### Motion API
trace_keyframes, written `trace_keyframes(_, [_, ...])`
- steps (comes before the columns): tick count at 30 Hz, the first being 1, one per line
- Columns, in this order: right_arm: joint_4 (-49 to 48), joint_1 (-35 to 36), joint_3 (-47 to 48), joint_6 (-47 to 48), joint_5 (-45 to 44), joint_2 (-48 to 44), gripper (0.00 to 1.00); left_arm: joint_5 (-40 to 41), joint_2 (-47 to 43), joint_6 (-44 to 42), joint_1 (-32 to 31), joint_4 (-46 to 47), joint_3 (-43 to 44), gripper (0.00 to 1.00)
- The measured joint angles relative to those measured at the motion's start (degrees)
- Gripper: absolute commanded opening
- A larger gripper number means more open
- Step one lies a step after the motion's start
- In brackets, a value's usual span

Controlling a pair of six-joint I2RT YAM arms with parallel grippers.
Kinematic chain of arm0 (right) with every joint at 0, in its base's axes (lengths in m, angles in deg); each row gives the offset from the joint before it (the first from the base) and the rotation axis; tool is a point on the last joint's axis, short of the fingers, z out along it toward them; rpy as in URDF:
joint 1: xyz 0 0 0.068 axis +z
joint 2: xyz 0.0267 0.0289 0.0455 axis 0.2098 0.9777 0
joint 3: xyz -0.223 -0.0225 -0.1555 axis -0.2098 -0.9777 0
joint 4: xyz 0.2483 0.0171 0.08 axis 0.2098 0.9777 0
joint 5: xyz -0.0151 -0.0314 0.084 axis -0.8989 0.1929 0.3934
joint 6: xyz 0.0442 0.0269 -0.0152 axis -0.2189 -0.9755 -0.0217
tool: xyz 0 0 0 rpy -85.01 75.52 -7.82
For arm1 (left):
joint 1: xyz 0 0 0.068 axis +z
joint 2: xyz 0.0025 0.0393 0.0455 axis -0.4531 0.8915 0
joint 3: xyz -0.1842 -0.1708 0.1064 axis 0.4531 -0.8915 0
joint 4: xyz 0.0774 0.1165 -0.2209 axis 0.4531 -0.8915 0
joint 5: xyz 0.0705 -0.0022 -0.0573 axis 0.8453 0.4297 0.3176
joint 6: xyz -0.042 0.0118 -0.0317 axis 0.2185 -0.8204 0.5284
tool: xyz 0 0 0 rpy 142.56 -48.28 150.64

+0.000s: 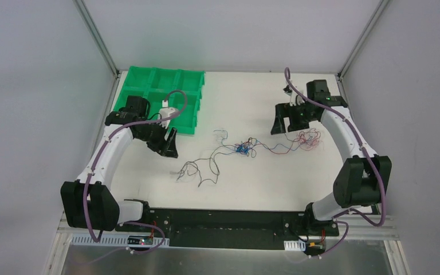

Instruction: Untangle the cables

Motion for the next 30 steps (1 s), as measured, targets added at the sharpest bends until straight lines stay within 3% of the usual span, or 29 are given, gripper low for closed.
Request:
trace_keyframes(3, [-1.7,4.1,-0.2,-2.0,0.0,1.7,0.88,-0.2,-0.1,-4.5,0.0,-1.9,-0.3,0.78])
trace_keyframes(9, [-6.4,10.7,-1.3,-5.6,-1.3,7.5,0.84,-3.1,0.6,-4.7,-2.4,3.2,1.8,0.75])
trace_keyframes(17, [-12.2,11.9,-1.5,-11.0,-3.6,13.4,0.84,-1.3,12.0,17.0,-14.9,26.8,2.2,0.76])
trace_keyframes(24, [-15.3,13.6,-2.3,-13.0,-6.0,15.4,0.82,3.4,25.5,31.6,-18.2,40.3,2.2,0.76])
trace_keyframes(28, [-15.8,15.2,-2.3,-13.4,-7.0,17.2,0.77,5.1,29.6,35.3,-19.6,43.4,2.2,0.66])
trace_keyframes(30, [-15.7,15.8,-2.3,-13.5,-7.5,18.6,0.71,5.9,30.7,36.6,-20.5,44.7,2.2,0.48])
